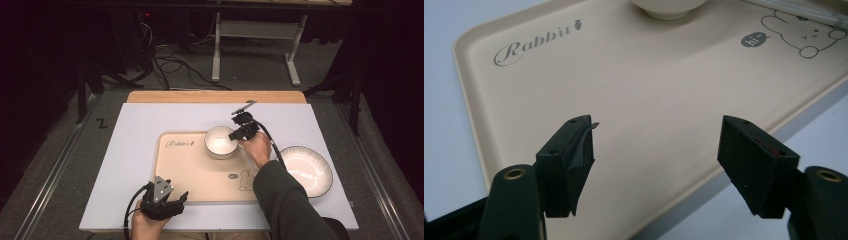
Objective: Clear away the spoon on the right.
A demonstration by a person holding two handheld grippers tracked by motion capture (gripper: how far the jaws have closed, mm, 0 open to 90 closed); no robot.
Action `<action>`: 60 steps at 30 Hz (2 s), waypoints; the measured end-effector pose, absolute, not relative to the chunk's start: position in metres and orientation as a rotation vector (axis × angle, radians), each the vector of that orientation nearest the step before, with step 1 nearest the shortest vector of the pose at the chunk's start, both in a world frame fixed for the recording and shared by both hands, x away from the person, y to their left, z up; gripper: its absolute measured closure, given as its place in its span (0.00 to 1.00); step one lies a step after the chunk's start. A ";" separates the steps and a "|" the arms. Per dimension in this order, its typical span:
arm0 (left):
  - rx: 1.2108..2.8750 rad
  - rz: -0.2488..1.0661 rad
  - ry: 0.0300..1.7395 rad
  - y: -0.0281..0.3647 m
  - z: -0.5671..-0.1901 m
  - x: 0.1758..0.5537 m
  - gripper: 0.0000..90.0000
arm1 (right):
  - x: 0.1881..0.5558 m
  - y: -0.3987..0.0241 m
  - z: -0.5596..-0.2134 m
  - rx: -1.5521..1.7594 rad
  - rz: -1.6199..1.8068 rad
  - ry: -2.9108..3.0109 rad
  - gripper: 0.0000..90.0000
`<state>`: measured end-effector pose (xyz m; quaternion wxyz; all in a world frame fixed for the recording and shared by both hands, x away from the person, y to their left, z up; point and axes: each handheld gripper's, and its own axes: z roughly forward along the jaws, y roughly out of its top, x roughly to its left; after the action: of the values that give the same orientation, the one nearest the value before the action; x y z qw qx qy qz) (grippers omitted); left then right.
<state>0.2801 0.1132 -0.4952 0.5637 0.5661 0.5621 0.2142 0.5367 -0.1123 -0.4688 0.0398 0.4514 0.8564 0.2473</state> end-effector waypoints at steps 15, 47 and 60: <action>1.330 0.498 1.320 0.113 -0.495 0.281 0.34 | 0.534 -0.111 -0.468 1.360 0.735 2.610 0.88; 1.409 0.418 1.236 0.090 -0.496 0.299 0.34 | 0.493 -0.132 -0.423 1.263 0.838 2.482 0.57; 1.436 0.385 1.200 0.080 -0.497 0.306 0.34 | 0.468 -0.137 -0.412 1.237 0.872 2.435 0.53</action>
<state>0.3055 0.0797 -0.4966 0.5775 0.6136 0.5128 0.1643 0.4683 -0.1369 -0.4121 0.1367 0.4274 0.8414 0.3012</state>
